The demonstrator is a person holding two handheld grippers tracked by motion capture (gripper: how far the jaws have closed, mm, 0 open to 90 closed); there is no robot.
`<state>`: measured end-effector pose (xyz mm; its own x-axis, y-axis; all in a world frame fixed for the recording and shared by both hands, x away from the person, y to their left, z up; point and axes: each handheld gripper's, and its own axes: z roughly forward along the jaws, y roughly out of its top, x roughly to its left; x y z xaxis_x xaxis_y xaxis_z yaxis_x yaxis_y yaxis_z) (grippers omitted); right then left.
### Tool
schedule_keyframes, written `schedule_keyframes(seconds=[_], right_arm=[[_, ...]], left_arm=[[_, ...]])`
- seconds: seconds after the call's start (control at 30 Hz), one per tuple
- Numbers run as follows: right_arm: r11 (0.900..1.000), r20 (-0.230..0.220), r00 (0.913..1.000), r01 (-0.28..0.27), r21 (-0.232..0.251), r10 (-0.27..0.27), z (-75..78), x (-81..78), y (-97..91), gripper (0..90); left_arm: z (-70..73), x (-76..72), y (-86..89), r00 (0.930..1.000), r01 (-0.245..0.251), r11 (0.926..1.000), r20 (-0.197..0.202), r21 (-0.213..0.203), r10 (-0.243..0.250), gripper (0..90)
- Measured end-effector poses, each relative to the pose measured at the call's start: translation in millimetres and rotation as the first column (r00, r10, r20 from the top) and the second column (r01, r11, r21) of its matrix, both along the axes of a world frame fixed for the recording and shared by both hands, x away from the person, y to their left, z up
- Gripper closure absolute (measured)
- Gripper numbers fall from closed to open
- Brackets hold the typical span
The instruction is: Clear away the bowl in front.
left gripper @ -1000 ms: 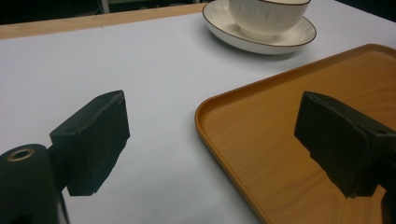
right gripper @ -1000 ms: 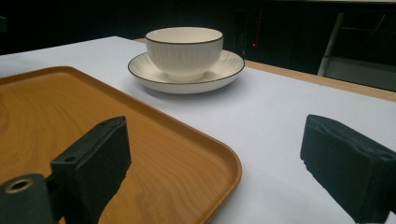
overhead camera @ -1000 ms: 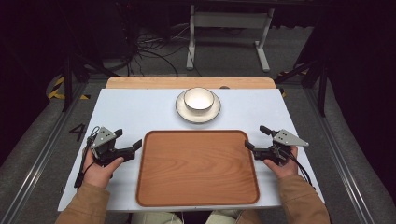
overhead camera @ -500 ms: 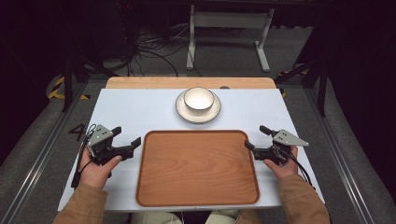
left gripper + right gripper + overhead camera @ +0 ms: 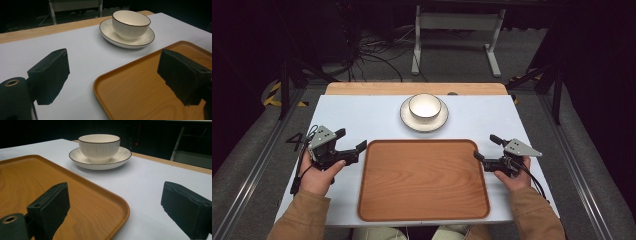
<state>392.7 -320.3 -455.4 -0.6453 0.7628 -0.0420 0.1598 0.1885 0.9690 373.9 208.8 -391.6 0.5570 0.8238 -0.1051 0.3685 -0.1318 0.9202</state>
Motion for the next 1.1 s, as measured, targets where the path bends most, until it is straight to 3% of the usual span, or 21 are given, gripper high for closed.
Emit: schedule_keyframes(seconds=[0.3, 0.73, 1.1], right_arm=[[1.0000, -0.001, 1.0000, -0.001, 0.004, 0.001, -0.1, 0.0, 0.0, 8.6], [1.0000, -0.002, 1.0000, -0.003, 0.003, 0.003, 0.0, 0.0, -0.1, 8.6], [1.0000, -0.002, 1.0000, -0.003, 0.003, 0.003, 0.0, 0.0, -0.1, 8.6]], left_arm=[[8.6, 10.1, -18.6, 0.9992, 0.038, 0.9993, 0.012, -0.008, -0.038, 11.5], [17.3, 21.7, -43.3, 0.9960, 0.084, 0.9963, 0.027, 0.014, -0.085, 11.5], [26.1, 30.1, -65.2, 0.9908, 0.129, 0.9914, 0.039, 0.018, -0.130, 11.4]])
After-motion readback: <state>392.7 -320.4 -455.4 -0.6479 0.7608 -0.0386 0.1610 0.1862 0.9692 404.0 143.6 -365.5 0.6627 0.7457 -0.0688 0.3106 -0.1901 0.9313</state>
